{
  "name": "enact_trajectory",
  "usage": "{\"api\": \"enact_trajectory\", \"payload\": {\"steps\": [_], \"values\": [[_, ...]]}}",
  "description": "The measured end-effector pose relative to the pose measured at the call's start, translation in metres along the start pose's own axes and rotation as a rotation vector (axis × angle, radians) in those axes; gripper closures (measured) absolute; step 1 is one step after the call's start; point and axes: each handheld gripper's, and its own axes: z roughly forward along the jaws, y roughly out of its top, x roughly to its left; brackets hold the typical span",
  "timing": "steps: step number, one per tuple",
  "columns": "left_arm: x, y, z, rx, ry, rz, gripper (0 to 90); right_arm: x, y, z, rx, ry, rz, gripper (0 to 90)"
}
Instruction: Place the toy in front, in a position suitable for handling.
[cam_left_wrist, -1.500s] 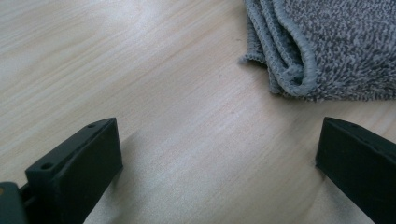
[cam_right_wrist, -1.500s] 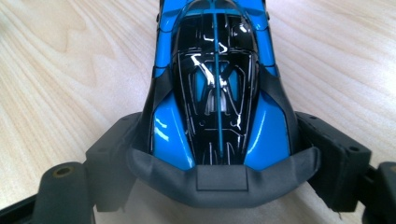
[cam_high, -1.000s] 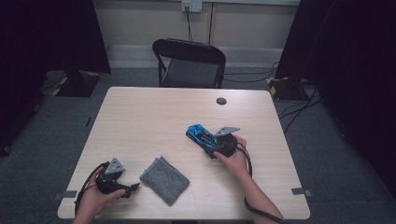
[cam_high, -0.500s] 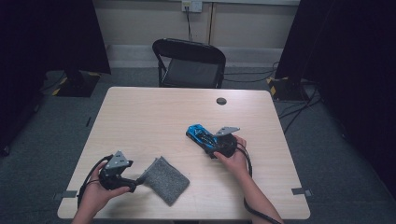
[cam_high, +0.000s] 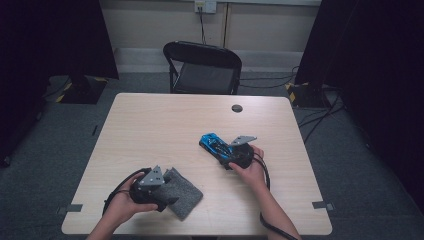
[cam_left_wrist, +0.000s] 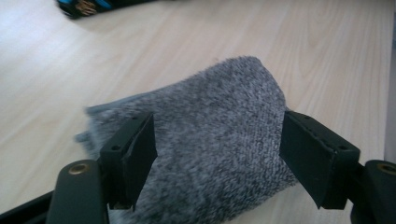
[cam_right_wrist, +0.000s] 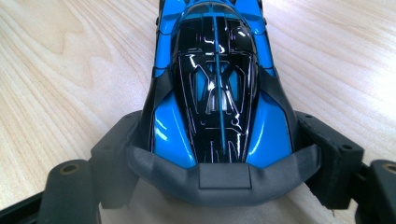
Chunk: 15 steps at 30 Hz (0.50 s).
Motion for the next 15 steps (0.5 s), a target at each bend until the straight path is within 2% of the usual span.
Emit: {"api": "enact_trajectory", "payload": {"steps": [6, 8, 11, 12, 13, 15], "values": [[-0.002, -0.002, 0.020, 0.072, -0.006, 0.022, 23.1, 0.000, 0.000, 0.000, 0.000, -0.002, 0.001, 23.8], [-0.001, -0.006, 0.025, 0.073, -0.014, -0.009, 21.7, 0.000, 0.000, 0.000, 0.000, -0.001, 0.001, 23.8], [0.002, -0.005, 0.026, 0.074, -0.013, -0.030, 20.9, 0.000, 0.000, 0.000, 0.000, -0.002, 0.001, 23.8], [0.001, -0.005, 0.028, 0.057, -0.007, -0.054, 21.0, 0.000, 0.000, 0.000, 0.000, -0.002, 0.001, 23.8], [0.003, -0.005, 0.027, 0.070, -0.007, -0.041, 21.0, 0.000, 0.000, 0.000, 0.000, -0.001, 0.001, 23.8], [0.003, -0.005, 0.028, 0.063, -0.009, -0.052, 20.9, 0.000, 0.000, 0.000, 0.000, -0.002, 0.001, 23.8]]}}
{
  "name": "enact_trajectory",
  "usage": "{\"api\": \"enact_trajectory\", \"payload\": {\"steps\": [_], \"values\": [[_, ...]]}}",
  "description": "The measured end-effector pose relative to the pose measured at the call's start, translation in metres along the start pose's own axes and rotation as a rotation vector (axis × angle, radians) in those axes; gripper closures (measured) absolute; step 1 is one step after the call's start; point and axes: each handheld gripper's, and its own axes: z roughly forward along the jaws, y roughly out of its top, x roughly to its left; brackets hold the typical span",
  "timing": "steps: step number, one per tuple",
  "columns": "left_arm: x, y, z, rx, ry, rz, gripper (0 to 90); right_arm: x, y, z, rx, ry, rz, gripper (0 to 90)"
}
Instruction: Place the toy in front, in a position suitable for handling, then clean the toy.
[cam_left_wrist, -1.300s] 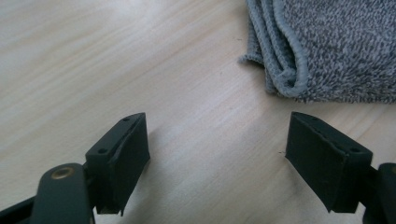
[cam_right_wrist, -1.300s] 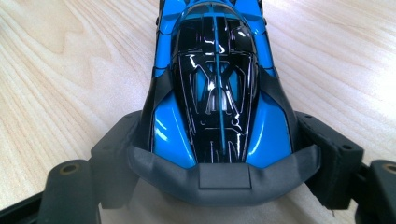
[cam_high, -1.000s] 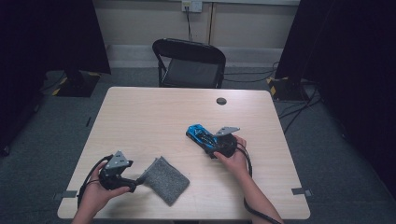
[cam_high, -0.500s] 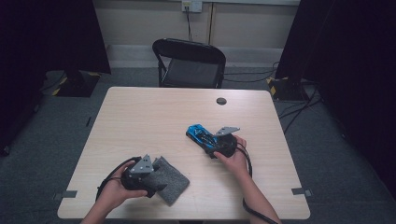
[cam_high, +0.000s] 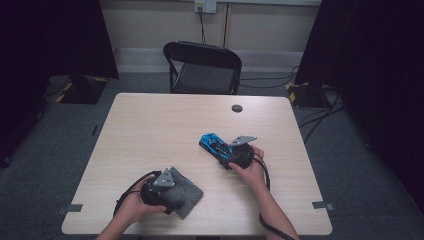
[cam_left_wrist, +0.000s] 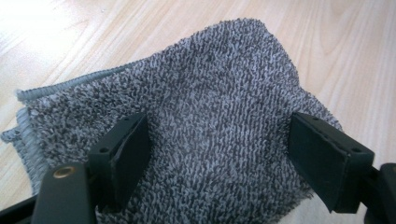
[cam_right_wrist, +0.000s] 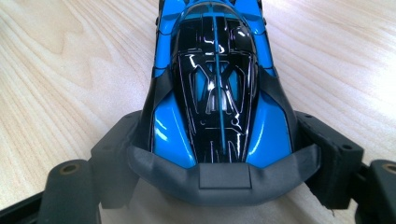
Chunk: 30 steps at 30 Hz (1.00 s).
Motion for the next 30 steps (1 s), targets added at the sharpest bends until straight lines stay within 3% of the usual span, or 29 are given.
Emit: {"api": "enact_trajectory", "payload": {"steps": [4, 13, 22, 30], "values": [[0.003, 0.000, 0.000, -0.003, -0.004, -0.014, 21.9, 0.000, 0.000, 0.000, 0.000, 0.001, 0.000, 23.8], [0.007, 0.011, 0.004, 0.016, 0.055, -0.039, 27.0, 0.000, 0.000, 0.000, 0.000, 0.001, 0.000, 23.8], [0.015, 0.017, 0.011, -0.006, 0.100, -0.089, 28.5, 0.000, 0.000, 0.000, 0.000, 0.001, 0.001, 23.9], [0.021, 0.018, 0.011, -0.013, 0.103, -0.096, 30.1, 0.000, 0.000, 0.000, 0.000, 0.001, 0.001, 23.9]]}}
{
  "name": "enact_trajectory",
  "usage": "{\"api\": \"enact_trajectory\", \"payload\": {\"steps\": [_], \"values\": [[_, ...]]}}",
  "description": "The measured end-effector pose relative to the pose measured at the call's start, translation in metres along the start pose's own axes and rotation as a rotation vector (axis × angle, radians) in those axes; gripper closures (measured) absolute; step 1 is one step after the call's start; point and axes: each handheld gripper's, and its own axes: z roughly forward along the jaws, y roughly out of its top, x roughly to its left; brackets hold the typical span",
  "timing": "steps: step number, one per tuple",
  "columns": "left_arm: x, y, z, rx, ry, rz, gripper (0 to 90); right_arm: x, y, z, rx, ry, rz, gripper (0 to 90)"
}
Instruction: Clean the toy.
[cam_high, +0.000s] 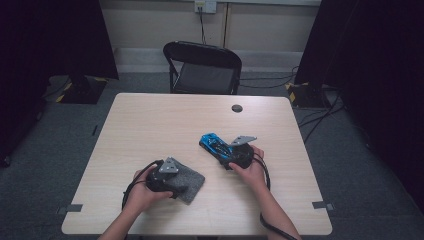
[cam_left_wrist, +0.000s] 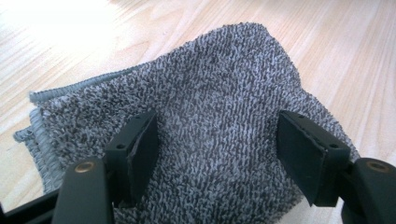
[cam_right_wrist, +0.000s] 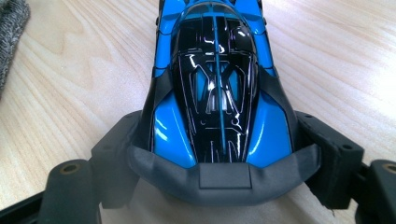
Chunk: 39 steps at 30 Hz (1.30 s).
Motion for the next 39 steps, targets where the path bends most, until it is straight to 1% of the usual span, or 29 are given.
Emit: {"api": "enact_trajectory", "payload": {"steps": [1, 3, 6, 9, 10, 12, 14, 15, 16, 17, 18, 19, 20, 21, 23, 25, 26, 28, 29, 31, 32, 35, 36, 37, 39], "values": [[0.0000, 0.0002, -0.0003, 0.002, 0.005, 0.000, 30.1, 0.0000, -0.0001, -0.0001, 0.000, 0.000, 0.000, 23.9], [-0.0004, 0.0003, -0.0001, 0.004, 0.002, -0.002, 30.1, 0.0000, -0.0003, -0.0003, 0.000, 0.001, -0.001, 23.9], [0.0000, 0.0010, 0.0003, 0.015, 0.000, 0.007, 30.1, 0.0005, -0.0012, -0.0013, 0.000, -0.001, 0.001, 23.9], [-0.0004, -0.0020, 0.0024, 0.006, 0.000, -0.001, 29.6, 0.0004, -0.0027, -0.0030, -0.001, 0.001, 0.001, 23.9], [-0.0010, -0.0028, 0.0032, -0.004, 0.008, 0.003, 29.7, 0.0003, -0.0031, -0.0035, 0.000, 0.002, 0.000, 23.9], [-0.0011, -0.0034, 0.0036, -0.007, 0.003, 0.000, 32.0, 0.0000, -0.0039, -0.0043, 0.000, 0.003, -0.004, 23.9], [-0.0011, -0.0030, 0.0024, 0.003, -0.002, -0.001, 42.2, -0.0001, -0.0040, -0.0045, -0.001, 0.004, -0.003, 23.9], [-0.0007, -0.0015, 0.0011, 0.011, -0.014, -0.007, 48.5, 0.0000, -0.0040, -0.0045, -0.001, 0.004, -0.003, 23.9], [-0.0007, -0.0005, 0.0008, 0.018, -0.025, -0.021, 59.7, 0.0000, -0.0040, -0.0045, -0.001, 0.004, -0.003, 23.9], [-0.0006, 0.0007, 0.0004, 0.032, -0.030, -0.023, 62.7, 0.0000, -0.0041, -0.0045, -0.001, 0.003, -0.003, 23.9], [-0.0009, 0.0018, 0.0011, 0.029, -0.029, -0.027, 65.1, 0.0000, -0.0041, -0.0045, -0.001, 0.003, -0.004, 23.9], [-0.0008, 0.0028, 0.0005, 0.038, -0.035, -0.041, 66.7, 0.0000, -0.0041, -0.0045, -0.001, 0.003, -0.004, 23.9], [-0.0011, 0.0030, 0.0006, 0.034, -0.035, -0.062, 68.7, 0.0000, -0.0041, -0.0045, -0.001, 0.003, -0.004, 23.9], [-0.0007, 0.0032, 0.0001, 0.031, -0.035, -0.078, 69.2, 0.0000, -0.0041, -0.0045, -0.001, 0.003, -0.004, 23.9], [-0.0005, 0.0029, -0.0005, 0.030, -0.038, -0.084, 69.2, 0.0001, -0.0040, -0.0044, -0.001, 0.003, -0.003, 23.9], [-0.0019, 0.0030, -0.0013, 0.028, -0.024, -0.095, 68.1, 0.0000, -0.0041, -0.0045, -0.001, 0.003, -0.003, 23.9], [-0.0025, 0.0030, -0.0012, 0.029, -0.026, -0.099, 67.7, 0.0000, -0.0040, -0.0044, -0.002, 0.003, -0.004, 23.9], [-0.0042, 0.0004, 0.0004, 0.006, -0.017, -0.078, 64.6, 0.0001, -0.0040, -0.0045, -0.002, 0.003, -0.003, 23.9], [-0.0042, 0.0004, 0.0004, 0.006, -0.017, -0.078, 64.1, 0.0001, -0.0040, -0.0045, -0.002, 0.003, -0.003, 23.9], [-0.0061, -0.0025, -0.0002, -0.013, -0.015, -0.052, 63.4, 0.0000, -0.0041, -0.0045, -0.001, 0.003, -0.003, 23.9], [-0.0063, -0.0036, -0.0001, -0.022, -0.021, -0.065, 62.5, 0.0000, -0.0041, -0.0045, -0.001, 0.003, -0.003, 23.9], [-0.0063, -0.0047, -0.0001, -0.027, -0.018, -0.057, 61.5, 0.0000, -0.0041, -0.0045, -0.001, 0.003, -0.004, 23.9], [-0.0077, -0.0041, 0.0000, -0.025, -0.008, -0.037, 61.5, 0.0000, -0.0041, -0.0045, -0.001, 0.003, -0.004, 23.9], [-0.0081, -0.0035, -0.0003, -0.018, -0.005, -0.031, 61.7, 0.0000, -0.0041, -0.0045, -0.001, 0.003, -0.004, 23.9], [-0.0088, -0.0032, -0.0002, -0.018, 0.000, -0.037, 61.4, 0.0000, -0.0041, -0.0045, -0.001, 0.003, -0.004, 23.9]]}}
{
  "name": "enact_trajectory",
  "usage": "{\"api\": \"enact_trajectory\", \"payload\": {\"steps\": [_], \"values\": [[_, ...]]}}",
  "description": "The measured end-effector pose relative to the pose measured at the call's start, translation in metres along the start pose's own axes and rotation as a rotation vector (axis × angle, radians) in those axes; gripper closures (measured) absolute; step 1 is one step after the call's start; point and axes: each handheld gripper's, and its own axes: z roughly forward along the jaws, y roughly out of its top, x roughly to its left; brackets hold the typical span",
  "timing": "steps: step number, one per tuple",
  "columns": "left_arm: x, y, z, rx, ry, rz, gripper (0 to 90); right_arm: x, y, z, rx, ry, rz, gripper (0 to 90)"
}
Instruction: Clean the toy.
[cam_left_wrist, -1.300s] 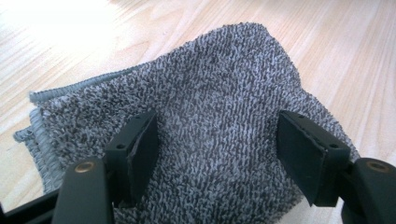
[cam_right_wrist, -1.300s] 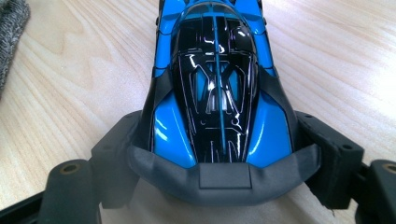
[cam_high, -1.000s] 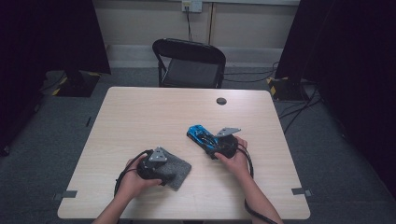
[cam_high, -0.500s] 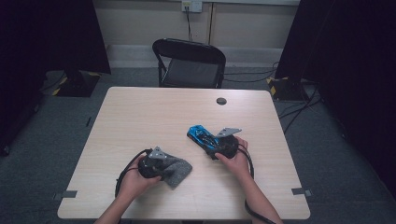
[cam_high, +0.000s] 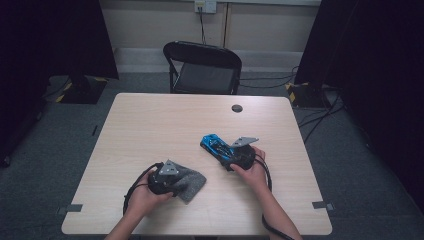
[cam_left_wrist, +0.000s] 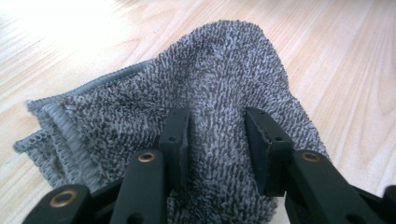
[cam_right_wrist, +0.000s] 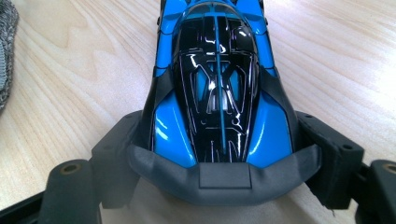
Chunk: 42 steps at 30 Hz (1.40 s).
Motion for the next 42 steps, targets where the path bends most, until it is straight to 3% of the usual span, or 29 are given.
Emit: {"api": "enact_trajectory", "payload": {"steps": [2, 5, 12, 15, 18, 23, 26, 29, 35, 42], "values": [[-0.002, 0.002, 0.001, 0.006, 0.006, 0.026, 61.1, 0.000, 0.000, 0.000, 0.000, 0.000, 0.000, 23.9], [0.000, 0.000, 0.001, -0.008, -0.020, 0.060, 61.2, 0.000, 0.000, 0.000, 0.000, 0.000, 0.001, 23.9], [0.002, -0.003, 0.002, -0.028, -0.034, 0.032, 62.7, 0.000, 0.000, 0.000, 0.000, 0.000, 0.001, 23.9], [0.003, -0.009, 0.005, -0.082, -0.071, 0.015, 53.0, 0.000, 0.000, 0.000, 0.000, 0.000, 0.001, 23.9], [0.004, -0.018, 0.008, -0.154, -0.093, 0.028, 47.2, 0.000, 0.000, 0.000, 0.000, 0.000, 0.000, 23.9], [-0.001, -0.017, 0.009, -0.145, -0.082, 0.050, 36.6, 0.000, 0.000, 0.000, 0.000, 0.000, 0.000, 23.9], [-0.006, -0.016, 0.011, -0.147, -0.072, 0.007, 30.2, 0.000, 0.000, 0.000, 0.000, 0.000, 0.000, 23.9], [-0.008, -0.015, 0.012, -0.144, -0.081, 0.004, 19.5, 0.000, 0.000, 0.000, 0.000, 0.000, -0.001, 23.9], [-0.010, -0.015, 0.013, -0.148, -0.063, -0.003, 19.5, 0.000, 0.000, 0.000, 0.000, 0.000, 0.000, 23.9], [-0.010, -0.015, 0.013, -0.157, -0.066, -0.049, 19.4, 0.000, 0.000, 0.000, 0.000, 0.000, 0.001, 23.9]]}}
